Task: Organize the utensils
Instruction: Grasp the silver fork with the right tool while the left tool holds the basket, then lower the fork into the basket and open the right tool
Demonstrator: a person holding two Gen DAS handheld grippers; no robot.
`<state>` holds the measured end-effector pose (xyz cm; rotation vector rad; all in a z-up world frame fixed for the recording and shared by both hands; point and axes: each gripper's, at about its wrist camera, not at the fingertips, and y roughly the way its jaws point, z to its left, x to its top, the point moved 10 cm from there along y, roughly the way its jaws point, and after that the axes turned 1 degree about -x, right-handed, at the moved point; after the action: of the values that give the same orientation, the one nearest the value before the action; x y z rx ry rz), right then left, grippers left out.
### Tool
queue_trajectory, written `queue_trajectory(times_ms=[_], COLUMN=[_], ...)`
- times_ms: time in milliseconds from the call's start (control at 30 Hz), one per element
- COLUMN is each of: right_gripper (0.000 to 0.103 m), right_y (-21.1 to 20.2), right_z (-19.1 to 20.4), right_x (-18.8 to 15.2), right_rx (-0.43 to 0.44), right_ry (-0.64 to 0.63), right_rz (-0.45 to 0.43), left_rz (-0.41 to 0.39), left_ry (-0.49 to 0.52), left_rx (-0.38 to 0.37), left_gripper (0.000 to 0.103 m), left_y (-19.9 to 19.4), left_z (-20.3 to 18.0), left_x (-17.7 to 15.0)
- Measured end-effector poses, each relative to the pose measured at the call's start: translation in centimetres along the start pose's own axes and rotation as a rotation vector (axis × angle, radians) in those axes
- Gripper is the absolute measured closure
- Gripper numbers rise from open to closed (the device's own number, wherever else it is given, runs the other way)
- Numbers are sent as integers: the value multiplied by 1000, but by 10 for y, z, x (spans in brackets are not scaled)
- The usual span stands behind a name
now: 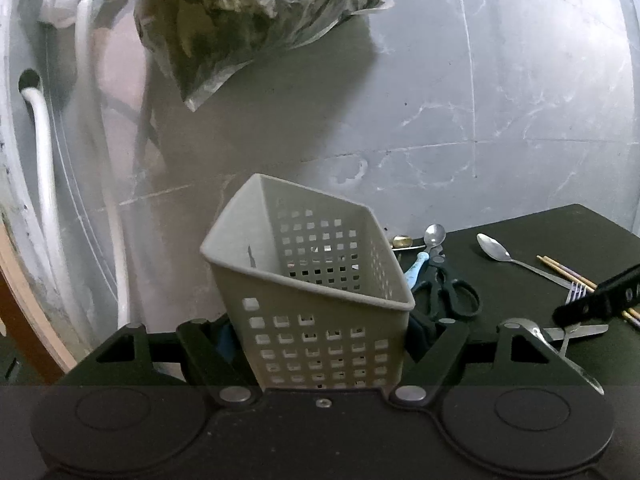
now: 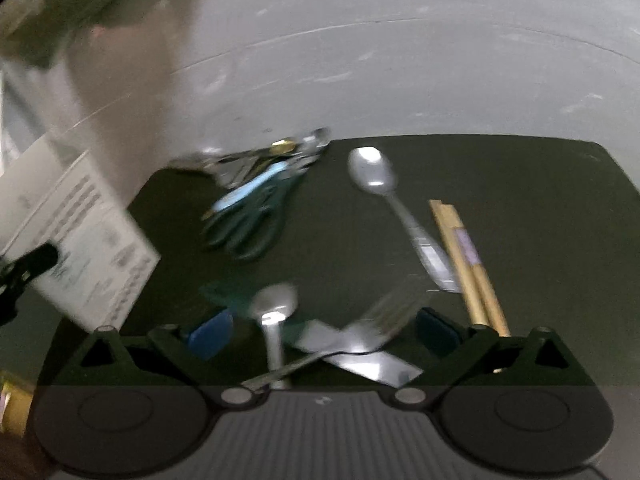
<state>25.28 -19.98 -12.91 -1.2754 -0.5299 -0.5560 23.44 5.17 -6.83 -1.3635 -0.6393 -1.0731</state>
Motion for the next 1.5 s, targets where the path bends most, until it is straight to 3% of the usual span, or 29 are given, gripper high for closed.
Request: queue_trajectory(times_ms=[133, 300, 400, 533, 633, 700, 933, 1100, 1333, 1400, 1500], right_gripper=[8, 25, 42, 72, 83, 96, 101, 101, 101, 101, 101], right_y=[4, 15, 20, 26, 29, 26, -17, -80, -170, -177, -163], right_z=[-30, -49, -48, -50, -52, -51, -32, 7, 85, 109, 143], right_x=[9, 9, 6, 10, 14, 18, 56, 97, 156, 158, 147], right_rx=[-34, -9, 26, 62, 85, 94, 96, 75, 223, 265, 251], right_ry=[58, 94, 86, 113, 131, 139, 92, -72, -202, -256, -388], right_rz=[-30, -30, -19, -38, -57, -73, -199, -366, -651, -689, -714], left_rz=[-17, -7, -4, -7, -11, -15, -37, -51, -60, -62, -63], left_ry=[64, 94, 114, 111, 107, 111, 149, 183, 203, 202, 199], left_rx=[27, 53, 79, 86, 87, 82, -31, -88, -154, -155, -153], left_gripper=[23, 19, 19, 20, 20, 21, 21, 21, 21, 21, 21], left_y=[-1, 3, 4, 5, 5, 5, -6, -14, -22, -24, -27], left_z=[-9, -14, -17, -18, -19, -19, -23, -31, -44, -46, -47], left_x=[-1, -5, -6, -5, -5, -6, -11, -14, -13, -13, -15])
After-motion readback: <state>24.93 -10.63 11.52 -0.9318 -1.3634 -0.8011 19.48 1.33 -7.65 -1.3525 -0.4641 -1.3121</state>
